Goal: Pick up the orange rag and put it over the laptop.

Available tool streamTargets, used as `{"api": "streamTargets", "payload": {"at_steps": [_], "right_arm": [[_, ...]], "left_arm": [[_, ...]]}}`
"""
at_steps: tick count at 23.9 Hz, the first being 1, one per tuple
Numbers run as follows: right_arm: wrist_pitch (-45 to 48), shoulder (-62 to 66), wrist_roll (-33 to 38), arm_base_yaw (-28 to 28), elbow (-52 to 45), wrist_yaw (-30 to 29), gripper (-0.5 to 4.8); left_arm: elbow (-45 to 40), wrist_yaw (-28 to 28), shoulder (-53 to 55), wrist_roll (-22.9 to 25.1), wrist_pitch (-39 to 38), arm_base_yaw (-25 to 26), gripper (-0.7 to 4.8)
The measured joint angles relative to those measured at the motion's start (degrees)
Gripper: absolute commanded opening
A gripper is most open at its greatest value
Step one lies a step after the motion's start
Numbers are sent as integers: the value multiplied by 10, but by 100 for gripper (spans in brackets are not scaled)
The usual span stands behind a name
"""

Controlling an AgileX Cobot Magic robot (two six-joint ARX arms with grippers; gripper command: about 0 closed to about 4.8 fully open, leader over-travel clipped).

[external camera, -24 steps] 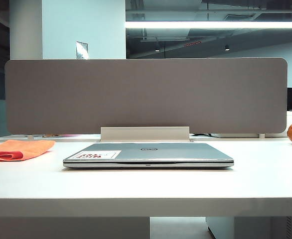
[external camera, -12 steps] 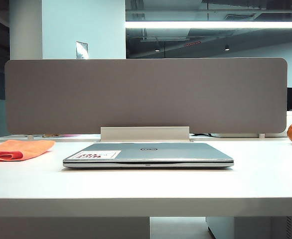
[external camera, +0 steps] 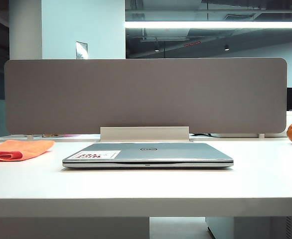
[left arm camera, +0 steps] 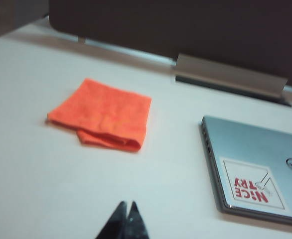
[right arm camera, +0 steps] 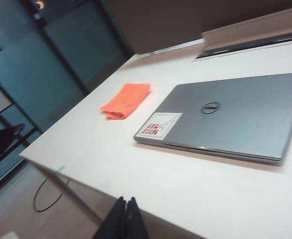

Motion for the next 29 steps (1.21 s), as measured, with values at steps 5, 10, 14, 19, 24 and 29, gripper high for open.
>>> {"api": "streamTargets", "payload": {"at_steps": [5,10,14,19,24,29], "right_arm": [[0,0,0,0,0,-3,-5],[0,0,0,0,0,-3,-5],[0,0,0,0,0,-3,-5],[0,0,0,0,0,-3,-5],[0,0,0,0,0,-13,-5],[0,0,0,0,0,-16,-5]], "left_arm": [[63,0,140,0,-1,0,-6],[165,0,309,0,12,0,-6],[249,0,415,-2,19,1,-6],[344,0,528,-2,20,1,-6],[411,1,614,-2,25,4,-6],[450,3,695,-4,24,31,-6]]}}
